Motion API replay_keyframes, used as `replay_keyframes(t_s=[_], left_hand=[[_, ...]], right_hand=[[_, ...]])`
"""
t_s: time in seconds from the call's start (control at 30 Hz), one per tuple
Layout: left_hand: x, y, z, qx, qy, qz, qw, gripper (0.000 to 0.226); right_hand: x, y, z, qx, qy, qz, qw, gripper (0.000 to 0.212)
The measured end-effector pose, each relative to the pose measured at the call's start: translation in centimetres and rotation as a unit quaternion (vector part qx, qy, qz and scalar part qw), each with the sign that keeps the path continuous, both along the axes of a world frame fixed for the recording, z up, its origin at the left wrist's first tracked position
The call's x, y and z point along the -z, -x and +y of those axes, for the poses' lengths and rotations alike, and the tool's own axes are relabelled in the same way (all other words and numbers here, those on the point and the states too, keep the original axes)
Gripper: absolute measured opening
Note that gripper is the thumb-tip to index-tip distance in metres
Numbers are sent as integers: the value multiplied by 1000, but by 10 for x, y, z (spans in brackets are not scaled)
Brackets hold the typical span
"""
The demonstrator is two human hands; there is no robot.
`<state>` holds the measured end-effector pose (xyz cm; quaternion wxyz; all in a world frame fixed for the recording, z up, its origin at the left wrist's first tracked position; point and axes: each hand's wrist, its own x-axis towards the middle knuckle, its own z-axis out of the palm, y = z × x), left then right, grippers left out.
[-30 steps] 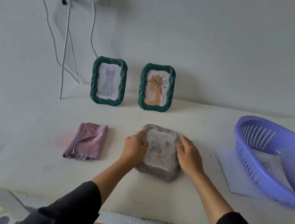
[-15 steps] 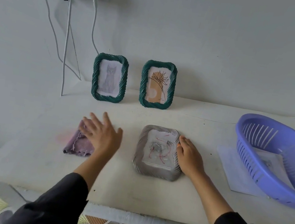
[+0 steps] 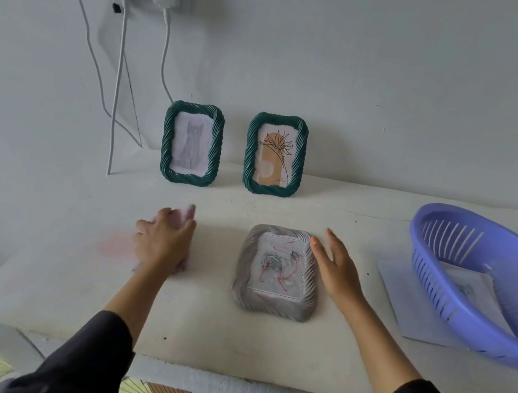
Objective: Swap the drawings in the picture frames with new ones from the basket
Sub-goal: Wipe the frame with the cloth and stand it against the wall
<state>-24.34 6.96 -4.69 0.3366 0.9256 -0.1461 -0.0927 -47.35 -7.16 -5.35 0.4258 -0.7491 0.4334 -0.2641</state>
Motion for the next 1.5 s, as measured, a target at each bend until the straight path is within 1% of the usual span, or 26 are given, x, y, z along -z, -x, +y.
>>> replay_keyframes(t_s=[0.07, 0.1, 0.13, 0.2, 0.23, 0.3, 0.33, 0.37, 0.4, 0.43, 0.47, 0.5, 0.53, 0.57, 0.6, 0.67, 0.7, 0.77, 0.87, 0.97, 1.1, 1.17, 1.3, 1.33, 1.4, 1.5], left_hand=[[-17, 21, -15, 56, 146, 62, 986, 64], [-28, 35, -24, 96, 209, 87, 969, 64], [-36, 50, -35, 145, 248, 110, 951, 63], [-48, 81, -52, 227, 273, 154, 922, 74], [-49, 94, -60, 241, 266, 183, 915, 83], [-50, 113, -69, 222, 258, 259, 904, 93], [-47, 116, -71, 210, 263, 272, 901, 90], [-43, 116, -72, 205, 280, 249, 904, 79], [-37, 111, -72, 213, 274, 183, 920, 63], [-29, 103, -69, 226, 231, 89, 942, 53], [-20, 92, -65, 243, 173, 8, 954, 48], [-8, 81, -61, 261, 110, -41, 958, 47], [5, 73, -57, 276, 51, -65, 958, 47], [19, 66, -56, 288, 6, -77, 954, 46], [28, 64, -54, 298, -20, -88, 950, 45], [36, 63, -53, 306, -25, -103, 946, 43], [37, 63, -53, 304, -23, -108, 946, 43], [36, 64, -53, 300, -29, -110, 947, 43], [37, 64, -52, 298, -32, -113, 947, 43], [38, 63, -51, 304, -25, -115, 945, 42], [42, 59, -53, 311, -24, -145, 939, 41], [44, 57, -54, 314, -32, -137, 939, 41], [42, 58, -54, 320, -45, -120, 939, 43], [42, 59, -54, 319, -45, -121, 939, 43], [42, 58, -53, 319, -40, -125, 939, 43], [44, 56, -54, 322, -42, -131, 937, 43]], right_hand=[[-13, -8, 8, -27, -18, -52, 998, 65], [-19, -13, 12, -47, -43, -87, 994, 67], [-22, -19, 16, -74, -94, -130, 984, 69], [-25, -30, 20, -125, -229, -221, 940, 78], [-25, -34, 22, -138, -279, -253, 916, 79], [-25, -38, 21, -124, -351, -304, 877, 67], [-26, -39, 20, -99, -370, -325, 865, 58], [-28, -38, 16, -60, -374, -335, 863, 50], [-29, -35, 12, -19, -362, -336, 869, 43], [-31, -31, 5, 26, -326, -327, 887, 33], [-34, -27, -2, 64, -265, -303, 913, 21], [-38, -23, -9, 92, -182, -253, 946, 9], [-39, -20, -16, 104, -90, -184, 973, 3], [-41, -18, -21, 96, -6, -106, 990, 7], [-38, -19, -26, 83, 60, -33, 994, 13], [-31, -22, -30, 44, 135, 67, 988, 21], [-25, -26, -30, 13, 152, 97, 984, 25], [-12, -34, -25, -73, 167, 142, 973, 41], [3, -45, -16, -162, 226, 210, 937, 56], [7, -38, 4, -238, 254, 196, 917, 54], [16, 7, 23, -345, 257, 170, 886, 50], [14, 19, 11, -345, 271, 178, 881, 49], [-1, -14, -20, -221, 257, 216, 916, 44], [-1, -25, -19, -214, 256, 220, 917, 45], [2, -35, -7, -258, 245, 218, 909, 51], [7, -9, 15, -330, 243, 196, 891, 52]])
